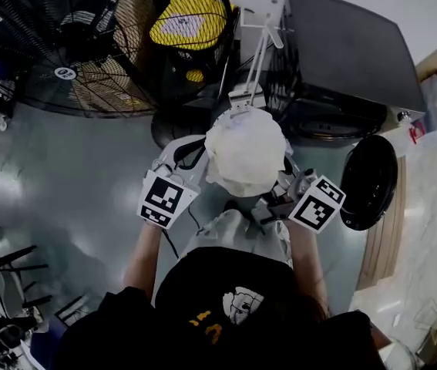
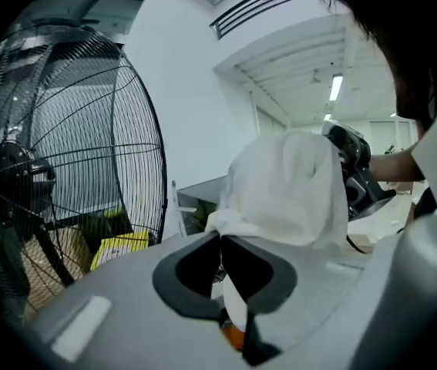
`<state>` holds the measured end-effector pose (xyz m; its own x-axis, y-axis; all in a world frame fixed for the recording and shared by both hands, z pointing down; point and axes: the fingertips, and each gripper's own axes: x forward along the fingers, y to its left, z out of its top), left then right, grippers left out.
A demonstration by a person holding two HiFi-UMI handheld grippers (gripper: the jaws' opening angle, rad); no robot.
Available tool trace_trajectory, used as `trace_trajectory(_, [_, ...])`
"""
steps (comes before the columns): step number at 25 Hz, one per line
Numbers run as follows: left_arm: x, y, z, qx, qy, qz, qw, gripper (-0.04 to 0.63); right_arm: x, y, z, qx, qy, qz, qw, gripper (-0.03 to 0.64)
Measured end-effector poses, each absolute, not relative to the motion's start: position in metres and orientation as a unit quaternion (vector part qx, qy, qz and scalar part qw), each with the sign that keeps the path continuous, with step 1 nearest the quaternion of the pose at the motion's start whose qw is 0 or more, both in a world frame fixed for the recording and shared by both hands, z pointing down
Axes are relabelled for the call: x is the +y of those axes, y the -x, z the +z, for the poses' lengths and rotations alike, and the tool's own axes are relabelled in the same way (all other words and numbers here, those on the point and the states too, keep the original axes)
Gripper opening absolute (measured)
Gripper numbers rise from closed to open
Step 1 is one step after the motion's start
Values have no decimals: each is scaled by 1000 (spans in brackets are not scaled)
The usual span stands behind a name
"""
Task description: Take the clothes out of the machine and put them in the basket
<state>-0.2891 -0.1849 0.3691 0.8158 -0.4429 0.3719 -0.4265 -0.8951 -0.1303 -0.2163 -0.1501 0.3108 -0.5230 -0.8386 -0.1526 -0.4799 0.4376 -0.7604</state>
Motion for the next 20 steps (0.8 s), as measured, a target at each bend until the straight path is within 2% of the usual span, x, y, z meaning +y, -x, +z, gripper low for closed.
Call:
trace_trajectory(7, [-179, 283, 439, 203, 946, -252, -13, 6, -157, 213, 379, 783, 441, -383, 215, 58])
trace_trajectory(14, [-177, 268, 531, 163, 932, -321, -39, 6, -158, 192, 481, 750, 485, -429, 131, 58])
trace_trajectory(20, [-187, 255, 604, 145, 919, -360, -63, 6, -166, 167, 567, 711, 517, -468, 88, 58])
